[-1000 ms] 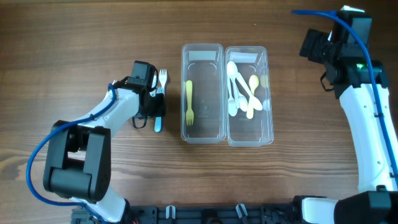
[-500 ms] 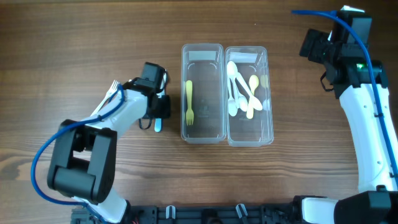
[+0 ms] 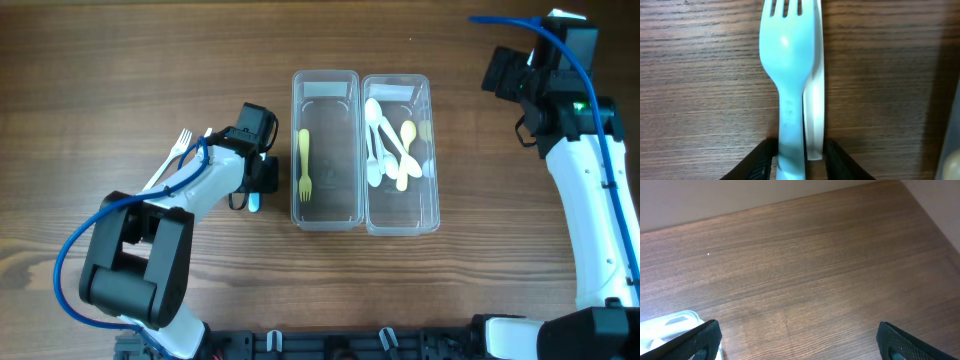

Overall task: Pack container
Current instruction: 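Lower the left gripper and grasp the light-blue fork by its handle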

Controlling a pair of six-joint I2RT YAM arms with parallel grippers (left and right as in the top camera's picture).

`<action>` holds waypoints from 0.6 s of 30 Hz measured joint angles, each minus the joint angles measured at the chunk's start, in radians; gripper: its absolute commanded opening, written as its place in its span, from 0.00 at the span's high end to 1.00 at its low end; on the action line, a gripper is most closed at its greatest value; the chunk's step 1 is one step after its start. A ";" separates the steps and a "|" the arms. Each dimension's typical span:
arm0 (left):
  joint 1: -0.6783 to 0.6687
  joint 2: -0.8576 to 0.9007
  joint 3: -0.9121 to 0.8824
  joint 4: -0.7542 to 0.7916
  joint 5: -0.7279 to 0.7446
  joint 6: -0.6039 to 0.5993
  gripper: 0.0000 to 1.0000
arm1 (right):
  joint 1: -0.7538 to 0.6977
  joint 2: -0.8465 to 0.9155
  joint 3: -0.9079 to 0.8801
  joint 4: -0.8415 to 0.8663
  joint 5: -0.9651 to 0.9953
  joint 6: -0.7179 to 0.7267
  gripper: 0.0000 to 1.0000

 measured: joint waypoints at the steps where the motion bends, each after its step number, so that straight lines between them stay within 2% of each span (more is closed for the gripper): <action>1: 0.000 0.000 0.000 -0.002 -0.004 0.001 0.73 | 0.000 0.000 0.000 0.000 0.000 0.000 0.00; 4: 0.000 0.000 0.000 -0.006 -0.011 0.000 0.87 | 0.000 0.000 0.000 0.000 0.000 0.000 0.00; 9: 0.000 0.000 0.001 -0.014 -0.011 0.001 0.87 | 0.000 0.000 0.000 0.000 0.000 0.000 0.00; 12: 0.000 0.000 0.001 -0.013 -0.011 0.001 0.90 | 0.000 0.000 0.000 0.000 0.000 0.000 0.00; 14: 0.000 0.000 0.001 -0.013 -0.011 0.000 0.96 | 0.000 0.000 0.000 0.000 0.000 0.000 0.00; 18: 0.000 0.000 0.003 -0.021 -0.022 0.001 0.96 | 0.000 0.000 0.000 0.000 0.000 0.000 0.00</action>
